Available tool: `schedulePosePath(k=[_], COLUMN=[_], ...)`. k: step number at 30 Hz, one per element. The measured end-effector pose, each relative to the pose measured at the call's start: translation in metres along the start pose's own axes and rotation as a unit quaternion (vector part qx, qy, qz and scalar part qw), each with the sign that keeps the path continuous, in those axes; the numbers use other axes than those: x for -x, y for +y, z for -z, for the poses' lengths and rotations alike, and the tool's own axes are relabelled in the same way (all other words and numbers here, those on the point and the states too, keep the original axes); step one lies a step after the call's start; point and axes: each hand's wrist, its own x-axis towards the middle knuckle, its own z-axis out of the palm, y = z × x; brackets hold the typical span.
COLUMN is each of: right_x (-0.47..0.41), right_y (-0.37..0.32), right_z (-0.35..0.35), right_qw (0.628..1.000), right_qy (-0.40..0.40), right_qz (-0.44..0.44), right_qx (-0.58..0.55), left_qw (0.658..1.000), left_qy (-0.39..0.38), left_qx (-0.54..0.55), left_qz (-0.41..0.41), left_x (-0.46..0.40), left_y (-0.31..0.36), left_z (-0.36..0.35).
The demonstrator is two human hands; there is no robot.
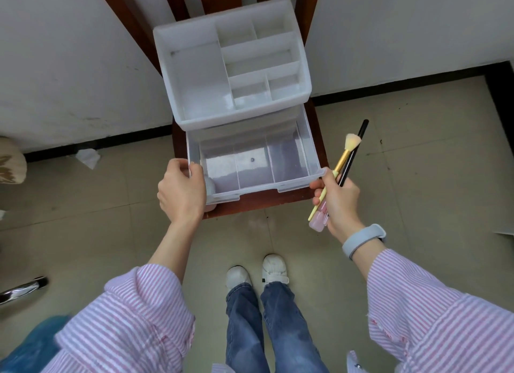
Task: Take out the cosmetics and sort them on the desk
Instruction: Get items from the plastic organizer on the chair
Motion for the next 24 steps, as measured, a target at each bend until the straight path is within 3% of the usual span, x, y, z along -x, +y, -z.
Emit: schedulePosePath(k=[7,10,13,15,19,21,24], right_x=[-0.013,-0.016,-0.015,-0.013,-0.008,-0.009,-0.018], right_y=[-0.013,-0.020,-0.027,-0.029,-0.033,-0.038,-0.046], right_z=[-0.013,-0.022,-0.028,-0.029,-0.035,-0.043,-0.059], right_qw=[0.999,0.999,0.999,0.999,0.998,0.998,0.997], right_qy=[0.005,-0.011,-0.015,-0.019,-0.053,-0.061,-0.069], right_qz=[-0.006,-0.008,-0.011,-0.019,-0.007,0.004,0.001], right_qx=[-0.044,-0.043,-0.040,-0.044,-0.030,-0.031,-0.040], left_qw=[0.996,0.972,0.947,0.957,0.986,0.988,0.994], left_qy=[-0.027,-0.174,-0.276,-0.233,-0.017,0.007,-0.030], left_qx=[0.082,0.136,0.060,-0.020,-0.026,-0.020,-0.015], left_qz=[-0.034,-0.081,-0.154,-0.171,-0.164,-0.155,-0.105], left_x=[-0.010,-0.011,-0.009,-0.009,-0.017,-0.024,-0.039], left_y=[0.004,-0.007,-0.020,-0.023,-0.016,-0.009,0.002], left_z=[0.001,0.001,-0.003,-0.008,-0.011,-0.012,-0.017])
